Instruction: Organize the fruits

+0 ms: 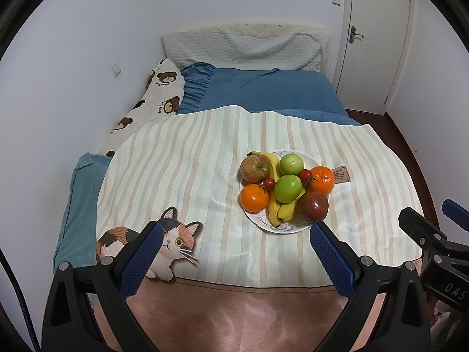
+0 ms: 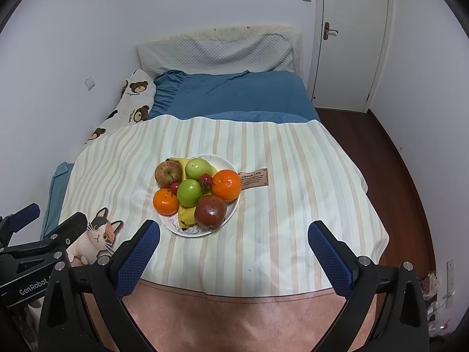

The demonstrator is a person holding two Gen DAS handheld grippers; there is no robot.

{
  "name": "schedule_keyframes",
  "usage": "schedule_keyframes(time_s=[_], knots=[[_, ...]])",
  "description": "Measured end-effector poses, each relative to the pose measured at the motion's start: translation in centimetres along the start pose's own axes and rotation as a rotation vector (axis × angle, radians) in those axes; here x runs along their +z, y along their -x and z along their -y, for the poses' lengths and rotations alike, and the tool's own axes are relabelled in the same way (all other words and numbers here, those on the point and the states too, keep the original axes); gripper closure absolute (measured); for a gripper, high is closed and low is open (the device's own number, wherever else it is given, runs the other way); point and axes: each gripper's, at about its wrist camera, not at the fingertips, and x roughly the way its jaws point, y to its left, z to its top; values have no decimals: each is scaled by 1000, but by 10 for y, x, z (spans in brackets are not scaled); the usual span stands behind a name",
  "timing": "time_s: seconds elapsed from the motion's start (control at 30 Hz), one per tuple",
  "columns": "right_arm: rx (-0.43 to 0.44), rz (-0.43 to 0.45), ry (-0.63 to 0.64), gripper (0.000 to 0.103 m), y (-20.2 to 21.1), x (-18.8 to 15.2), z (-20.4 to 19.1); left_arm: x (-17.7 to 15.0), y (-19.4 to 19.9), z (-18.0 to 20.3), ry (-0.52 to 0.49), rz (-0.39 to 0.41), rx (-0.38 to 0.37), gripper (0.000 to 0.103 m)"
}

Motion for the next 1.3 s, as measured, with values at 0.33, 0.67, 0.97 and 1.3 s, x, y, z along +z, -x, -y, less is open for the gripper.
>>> schedule_keyframes(time_s=[0.33, 0.67, 0.97, 1.3], knots=[[11, 2, -2, 0, 5, -3, -1, 2, 6, 0, 1, 12, 1, 0], [12, 9, -6, 0, 8, -1, -1, 2, 7, -1, 1, 14, 1, 0], [14, 11, -11, 0, 11, 0, -1, 3, 8, -2, 2, 14, 2, 0], [9, 13, -10, 0, 11, 1, -1, 5, 15, -5, 15, 32, 2, 0]])
